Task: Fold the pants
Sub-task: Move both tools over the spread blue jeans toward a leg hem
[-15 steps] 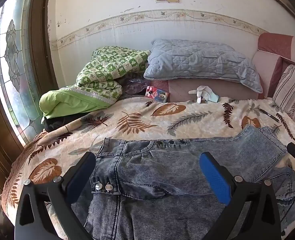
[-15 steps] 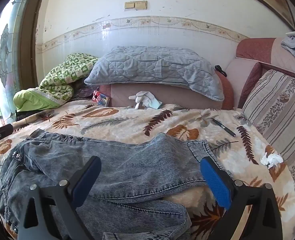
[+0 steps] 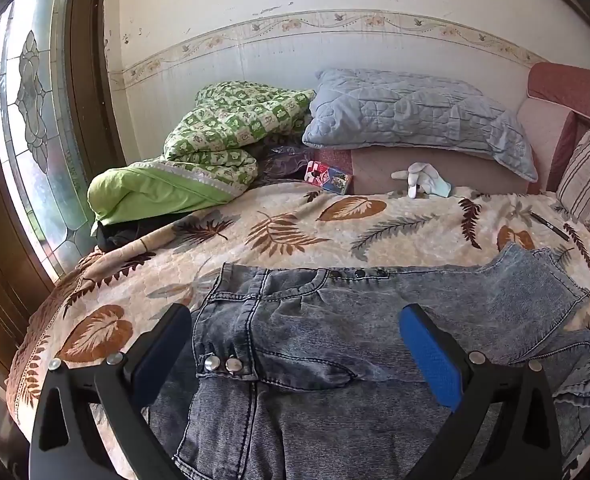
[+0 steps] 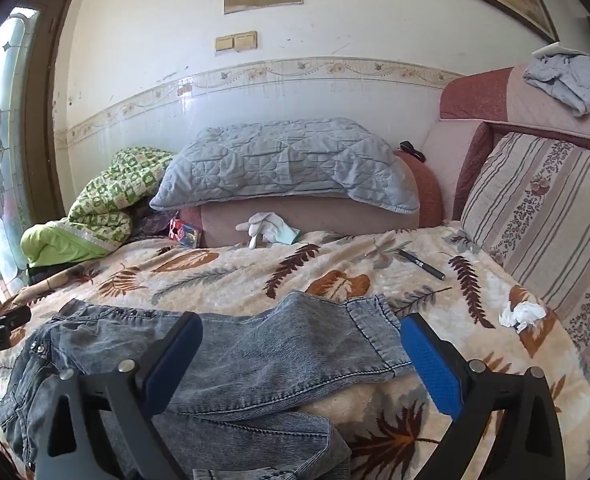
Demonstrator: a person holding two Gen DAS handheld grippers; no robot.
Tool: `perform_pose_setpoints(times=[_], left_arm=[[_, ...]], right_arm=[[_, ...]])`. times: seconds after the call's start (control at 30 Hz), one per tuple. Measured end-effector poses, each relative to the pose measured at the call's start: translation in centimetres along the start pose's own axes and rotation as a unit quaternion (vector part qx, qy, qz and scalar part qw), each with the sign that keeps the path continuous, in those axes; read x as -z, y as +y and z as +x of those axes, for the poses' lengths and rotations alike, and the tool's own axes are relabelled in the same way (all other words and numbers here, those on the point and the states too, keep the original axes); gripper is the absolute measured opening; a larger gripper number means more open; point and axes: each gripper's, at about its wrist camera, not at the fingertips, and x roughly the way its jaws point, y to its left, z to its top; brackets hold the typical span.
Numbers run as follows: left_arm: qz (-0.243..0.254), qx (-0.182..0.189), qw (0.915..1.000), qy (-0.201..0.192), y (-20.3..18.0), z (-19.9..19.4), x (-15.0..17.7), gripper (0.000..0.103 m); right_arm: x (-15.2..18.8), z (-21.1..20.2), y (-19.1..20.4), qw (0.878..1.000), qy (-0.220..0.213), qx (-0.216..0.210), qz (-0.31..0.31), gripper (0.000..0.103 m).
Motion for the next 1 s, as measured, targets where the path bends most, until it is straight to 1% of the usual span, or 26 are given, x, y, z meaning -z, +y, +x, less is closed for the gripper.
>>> perform_pose_setpoints(times=[0.07,0.13,0.27,0.3,0.33,0.4,0.47,0.5,0.53,0.6,0.63,0.67,0.7,0.77,0.83,0.87,0.93,1.0], left_arm=[[-0.004,-0.004,1.0,0.002,0.3,0.2,0.0,0.103],[-0.005,-0.01,0.9999,0.004,0.6,0.6,0.0,0.103],[-0.017,-0.016,0.9996,0.014,1.3,1.2,0.1,0.103],[-0.022,-0.016,0.9995,0.014,1.4,1.3,0.2,0.103],[-0.026,-0.015,0.9995,0.014,1.5,1.3,0.2,0.103],[-0.029,-0.016,0.9994,0.014,1.4,1.4,0.1,0.103],[-0.028,-0.013,0.9994,0.016,1.1,1.5,0.2,0.103],[-0.027,-0.01,0.9994,0.019,0.9,1.6,0.2,0.103],[-0.025,-0.008,0.9994,0.021,0.7,1.6,0.2,0.103],[-0.019,-0.005,0.9996,0.022,0.5,1.6,0.4,0.103],[-0.016,0.0,0.9996,0.022,0.5,1.5,0.5,0.103],[-0.013,0.005,0.9996,0.023,0.5,1.4,0.6,0.103],[-0.01,0.009,0.9996,0.024,0.4,1.3,0.8,0.103],[0.003,0.018,0.9995,0.027,0.2,1.1,1.1,0.103],[0.012,0.026,0.9992,0.027,-0.1,0.9,1.3,0.103],[0.012,0.031,0.9991,0.027,-0.2,0.8,1.3,0.103],[0.01,0.042,0.9988,0.025,-0.5,0.5,1.2,0.103],[0.014,0.051,0.9984,0.021,-1.0,0.2,1.1,0.103]], right_arm=[[-0.4,-0.8,-0.7,1.0,-0.013,0.006,0.0,0.1],[-0.9,-1.8,-1.7,0.999,-0.035,0.008,0.006,0.101],[-1.5,-4.5,-4.1,0.995,-0.088,0.0,0.043,0.101],[-1.6,-5.0,-4.7,0.994,-0.095,-0.017,0.054,0.101],[-1.6,-5.3,-5.1,0.992,-0.095,-0.048,0.065,0.101],[-1.4,-5.2,-5.1,0.984,-0.084,-0.125,0.098,0.101],[-1.0,-4.3,-3.9,0.975,-0.059,-0.177,0.121,0.101],[-0.8,-3.5,-2.8,0.972,-0.039,-0.197,0.121,0.101],[-0.4,-2.5,-1.4,0.973,-0.014,-0.198,0.114,0.101],[0.4,-0.6,1.0,0.979,0.04,-0.181,0.084,0.101],[0.9,0.1,1.9,0.979,0.062,-0.182,0.068,0.101],[1.5,0.5,2.6,0.979,0.081,-0.179,0.051,0.101],[2.2,0.7,3.2,0.981,0.096,-0.165,0.036,0.101],[3.6,0.6,3.8,0.981,0.122,-0.151,0.021,0.101],[5.0,-0.5,3.7,0.981,0.137,-0.139,0.02,0.101],[5.7,-1.3,3.3,0.982,0.137,-0.129,0.029,0.101],[7.0,-3.1,2.3,0.984,0.129,-0.106,0.06,0.101],[8.0,-3.9,1.8,0.982,0.137,-0.102,0.086,0.101]])
